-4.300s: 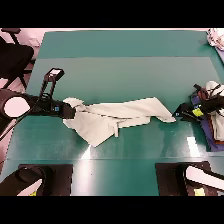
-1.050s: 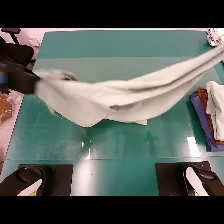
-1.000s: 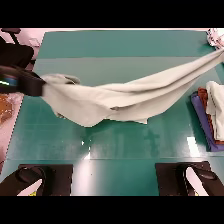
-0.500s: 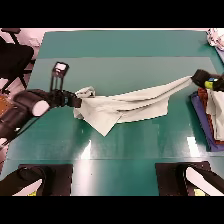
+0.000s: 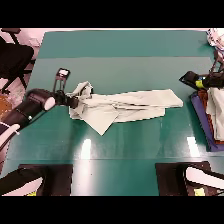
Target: Fold the shirts.
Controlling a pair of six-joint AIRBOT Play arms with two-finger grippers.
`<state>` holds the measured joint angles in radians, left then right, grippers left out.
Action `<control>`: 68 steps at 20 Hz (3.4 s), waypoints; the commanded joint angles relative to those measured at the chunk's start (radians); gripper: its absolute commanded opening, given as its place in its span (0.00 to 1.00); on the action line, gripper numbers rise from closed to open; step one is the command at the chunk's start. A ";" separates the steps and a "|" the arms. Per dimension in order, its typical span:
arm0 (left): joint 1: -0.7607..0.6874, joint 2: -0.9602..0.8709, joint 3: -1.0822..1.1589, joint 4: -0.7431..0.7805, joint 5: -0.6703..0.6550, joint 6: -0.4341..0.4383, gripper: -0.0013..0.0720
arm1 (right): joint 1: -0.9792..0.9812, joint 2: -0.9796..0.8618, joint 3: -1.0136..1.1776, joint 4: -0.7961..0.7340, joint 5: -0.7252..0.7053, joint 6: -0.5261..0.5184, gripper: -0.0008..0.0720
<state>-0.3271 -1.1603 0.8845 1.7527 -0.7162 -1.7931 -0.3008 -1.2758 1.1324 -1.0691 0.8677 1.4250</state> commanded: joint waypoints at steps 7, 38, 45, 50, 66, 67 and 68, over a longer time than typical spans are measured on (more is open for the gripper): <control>0.131 0.150 0.189 -0.436 -0.383 0.231 0.98 | -0.051 0.197 -0.060 -0.071 0.006 -0.021 0.76; 0.130 0.110 -0.161 -0.648 0.018 0.339 0.05 | -0.108 0.375 -0.260 -0.051 0.028 -0.020 0.75; 0.131 0.110 -0.026 -0.629 -0.069 0.415 0.05 | -0.130 0.223 -0.297 -0.047 0.293 -0.046 0.74; 0.131 0.110 0.007 -0.626 -0.079 0.417 0.05 | -0.049 0.071 -0.391 0.085 0.303 -0.168 0.74; 0.131 0.119 0.018 -0.624 -0.164 0.441 0.05 | 0.149 -0.043 -0.372 0.338 0.164 -0.275 0.03; 0.131 0.130 0.030 -0.623 -0.188 0.442 0.05 | 0.157 -0.019 -0.356 0.346 0.172 -0.275 0.03; 0.131 0.150 0.050 -0.623 -0.208 0.443 0.05 | 0.161 0.015 -0.331 0.346 0.185 -0.275 0.03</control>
<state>-0.1967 -1.0348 0.9089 1.1301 -0.8738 -1.3521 -0.1635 -1.3064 0.7662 -0.7597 1.0275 1.1568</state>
